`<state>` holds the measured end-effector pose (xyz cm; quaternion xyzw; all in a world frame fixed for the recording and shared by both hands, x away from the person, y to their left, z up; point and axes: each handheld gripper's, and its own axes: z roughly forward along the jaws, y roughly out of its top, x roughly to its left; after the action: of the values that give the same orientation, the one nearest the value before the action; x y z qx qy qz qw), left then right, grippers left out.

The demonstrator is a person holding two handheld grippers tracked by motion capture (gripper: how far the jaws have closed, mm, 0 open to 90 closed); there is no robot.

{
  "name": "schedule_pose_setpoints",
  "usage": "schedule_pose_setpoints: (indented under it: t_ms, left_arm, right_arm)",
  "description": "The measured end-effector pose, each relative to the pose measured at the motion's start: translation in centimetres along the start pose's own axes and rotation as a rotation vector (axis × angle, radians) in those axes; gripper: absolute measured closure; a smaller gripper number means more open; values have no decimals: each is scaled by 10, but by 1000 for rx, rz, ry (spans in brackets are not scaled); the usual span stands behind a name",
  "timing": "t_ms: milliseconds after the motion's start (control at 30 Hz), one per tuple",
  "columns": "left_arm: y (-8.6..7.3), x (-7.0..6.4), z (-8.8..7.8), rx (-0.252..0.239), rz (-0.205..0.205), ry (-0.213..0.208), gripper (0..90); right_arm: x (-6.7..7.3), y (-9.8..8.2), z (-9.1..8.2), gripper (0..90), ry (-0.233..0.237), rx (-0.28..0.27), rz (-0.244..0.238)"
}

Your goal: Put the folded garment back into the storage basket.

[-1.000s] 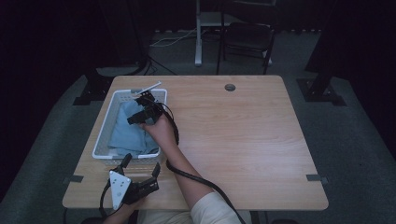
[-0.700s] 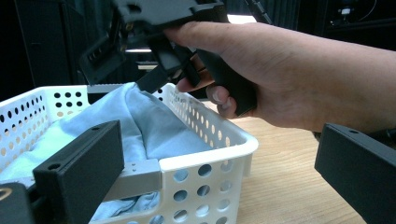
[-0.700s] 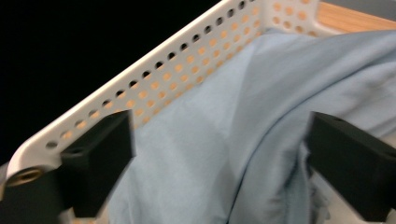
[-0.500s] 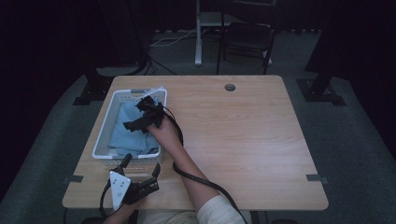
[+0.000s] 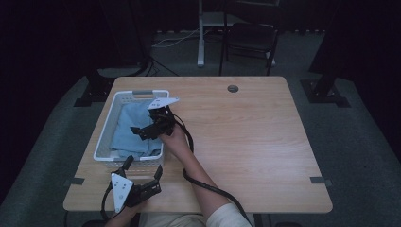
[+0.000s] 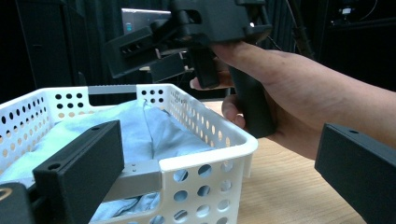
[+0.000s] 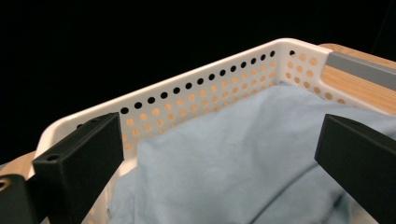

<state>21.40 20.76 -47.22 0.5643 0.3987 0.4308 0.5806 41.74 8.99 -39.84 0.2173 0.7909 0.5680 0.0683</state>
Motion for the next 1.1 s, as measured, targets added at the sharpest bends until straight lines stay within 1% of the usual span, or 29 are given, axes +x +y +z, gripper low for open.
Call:
schedule_pose_setpoints:
  t_ms: [33,67,100,167,267,333,367,433,567,667,733,867,967,1033,1100]
  left_arm:
    - [0,0,0,0,0,0,26]
    - [0,0,0,-1,0,0,27]
    - [0,0,0,-1,-1,0,27]
    - [0,0,0,0,0,0,26]
    - [0,0,0,0,0,0,27]
    - [0,0,0,0,0,0,27]
    - [0,0,0,1,0,1,27]
    - [0,0,0,1,0,2,26]
    - [0,0,0,1,1,3,26]
    - [0,0,0,1,1,4,27]
    - [0,0,0,1,1,3,26]
    - [0,0,0,1,1,4,26]
    - [0,0,0,2,1,4,26]
    - [0,0,0,2,1,4,26]
    - [0,0,0,3,1,5,27]
  right_arm:
    - [0,-1,-1,10,-6,-9,-4]
    - [1,-3,-2,10,-11,-24,-18]
    - [1,-4,-4,10,-10,-27,-20]
    - [2,-6,-7,10,7,-49,-24]
    - [3,-9,-12,10,14,-54,-33]
    - [3,-10,-15,10,34,-71,-30]
    - [3,-11,-17,10,30,-77,-29]
    - [5,-11,-20,10,29,-75,-35]
    - [9,-10,-28,10,7,-62,-55]
    - [12,-11,-34,10,17,-52,-52]
    - [12,-11,-38,10,13,-50,-50]
    - [9,-14,-49,10,-21,-33,-44]
    - [7,-16,-57,10,-30,-25,-32]
    - [6,-16,-64,10,-28,-19,-31]
    - [6,-17,-70,10,-44,-14,-45]
